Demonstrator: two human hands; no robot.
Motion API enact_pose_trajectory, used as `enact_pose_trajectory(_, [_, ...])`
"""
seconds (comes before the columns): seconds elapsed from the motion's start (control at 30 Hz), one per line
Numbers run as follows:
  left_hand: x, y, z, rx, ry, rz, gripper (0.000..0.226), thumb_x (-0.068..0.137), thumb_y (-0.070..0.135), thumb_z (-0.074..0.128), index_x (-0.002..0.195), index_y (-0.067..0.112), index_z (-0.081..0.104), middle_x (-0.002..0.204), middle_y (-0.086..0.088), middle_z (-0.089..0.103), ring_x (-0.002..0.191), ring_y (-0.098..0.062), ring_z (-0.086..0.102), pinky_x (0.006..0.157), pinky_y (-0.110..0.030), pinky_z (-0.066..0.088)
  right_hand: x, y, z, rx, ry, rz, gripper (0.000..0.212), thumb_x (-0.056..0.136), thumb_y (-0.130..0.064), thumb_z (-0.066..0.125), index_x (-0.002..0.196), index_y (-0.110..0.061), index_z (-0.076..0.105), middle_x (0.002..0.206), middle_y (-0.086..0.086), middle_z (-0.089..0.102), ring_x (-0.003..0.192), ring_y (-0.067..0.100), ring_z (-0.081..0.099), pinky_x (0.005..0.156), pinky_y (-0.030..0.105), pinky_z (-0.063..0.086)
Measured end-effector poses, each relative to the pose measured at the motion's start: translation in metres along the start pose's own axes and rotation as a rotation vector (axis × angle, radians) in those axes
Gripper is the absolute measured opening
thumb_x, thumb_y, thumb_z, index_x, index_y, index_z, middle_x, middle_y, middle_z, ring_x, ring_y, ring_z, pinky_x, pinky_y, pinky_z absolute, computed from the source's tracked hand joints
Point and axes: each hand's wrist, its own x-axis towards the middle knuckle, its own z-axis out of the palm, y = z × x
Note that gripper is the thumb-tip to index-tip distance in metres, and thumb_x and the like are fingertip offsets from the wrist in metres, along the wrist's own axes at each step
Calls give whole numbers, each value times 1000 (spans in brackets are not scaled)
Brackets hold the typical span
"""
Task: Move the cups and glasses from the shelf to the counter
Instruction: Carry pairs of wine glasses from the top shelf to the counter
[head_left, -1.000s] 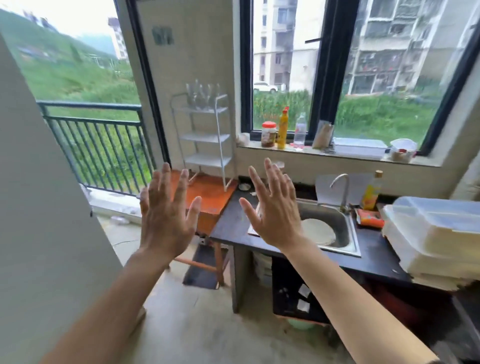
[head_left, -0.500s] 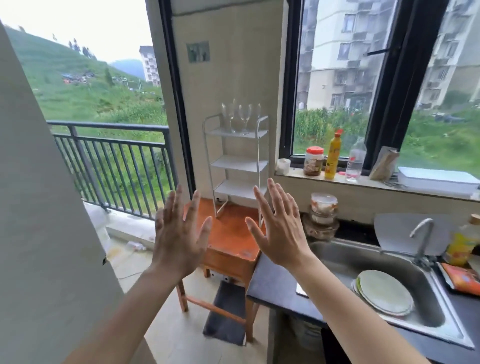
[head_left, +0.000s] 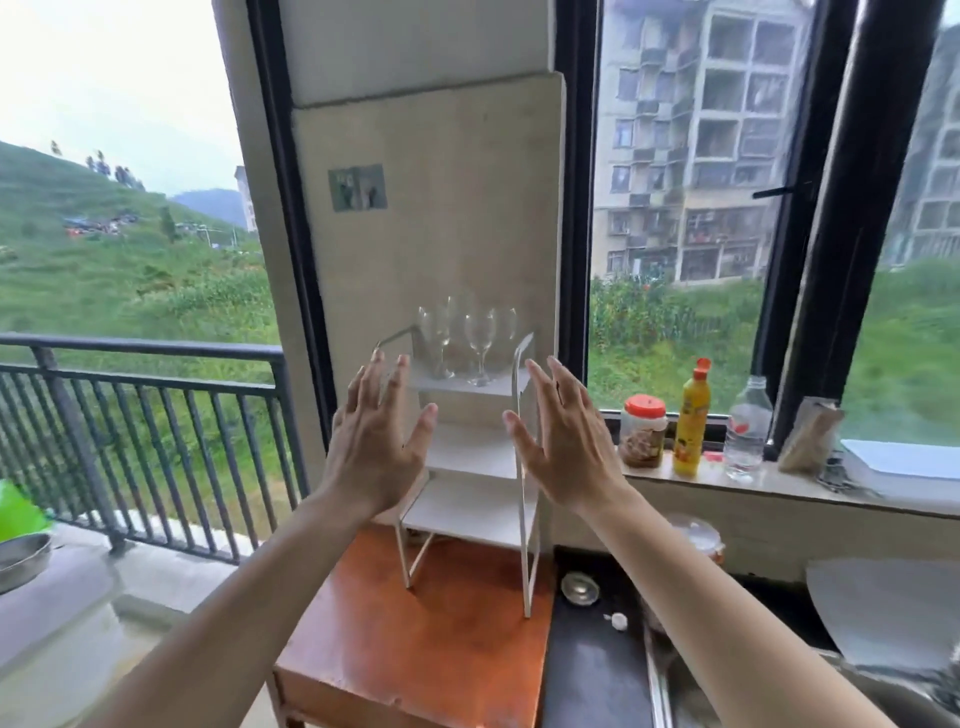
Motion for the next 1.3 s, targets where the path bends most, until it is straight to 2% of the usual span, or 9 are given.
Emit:
enact_pose_trajectory(0.3, [123,-82,104,-329,-15,-37,79,96,43,52,156,17,9,162,-9,19,147,-24,20,116,-41,22,100,30,91,-26,61,120,69,100,-53,43,156,-21,19,154,6,36,136,23,41,108,41,40])
enact_pose_trajectory(0.43, [182,-116,142,-389,-65,-80,85,93,46,55,157,20,6,161,-10,20,145,-30,26,114,-43,27,148,33,127,-50,55,194,70,98,-54,45,156,-25,18,150,5,38,129,25,46,104,44,42])
enact_pose_trajectory(0.63, [244,-138,177,-447,-63,-78,83,88,50,60,155,32,14,141,-12,35,132,-33,36,104,-41,34,209,30,165,-77,40,248,69,97,-58,45,155,-33,19,147,4,40,126,26,48,104,46,42])
enact_pose_trajectory(0.77, [254,-144,195,-444,-59,-25,66,89,54,57,146,37,30,136,-11,37,128,-33,40,100,-41,40,223,36,180,-173,28,253,61,95,-68,34,146,-33,32,143,6,44,122,28,50,102,48,44])
enact_pose_trajectory(0.87, [253,-144,200,-460,-15,3,57,88,51,60,136,34,35,130,-10,43,116,-34,50,90,-43,46,225,39,184,-209,89,218,50,95,-65,40,125,-25,45,123,7,55,100,27,58,89,44,48])
enact_pose_trajectory(0.97, [254,-139,200,-468,31,42,53,88,47,64,124,28,31,121,-8,49,97,-34,58,76,-43,49,226,42,184,-178,132,174,43,93,-57,54,113,-20,46,109,5,58,78,21,56,73,36,44])
enact_pose_trajectory(1.1, [253,-140,200,-518,85,51,50,89,38,67,118,23,29,115,1,44,91,-29,57,73,-42,47,229,43,184,-47,140,150,40,91,-51,62,111,-24,41,104,-5,46,72,19,55,67,33,43])
enact_pose_trajectory(1.2, [251,-142,191,-565,125,77,52,89,36,67,122,14,34,116,-1,45,87,-29,62,69,-37,46,230,39,179,4,189,121,42,90,-50,64,114,-25,41,110,-1,49,72,23,58,68,36,47])
enact_pose_trajectory(1.3, [250,-143,174,-582,200,133,53,88,35,69,122,19,33,118,-5,49,81,-24,64,60,-35,48,228,28,167,47,279,89,46,89,-48,62,122,-25,40,119,4,51,67,23,61,65,37,51])
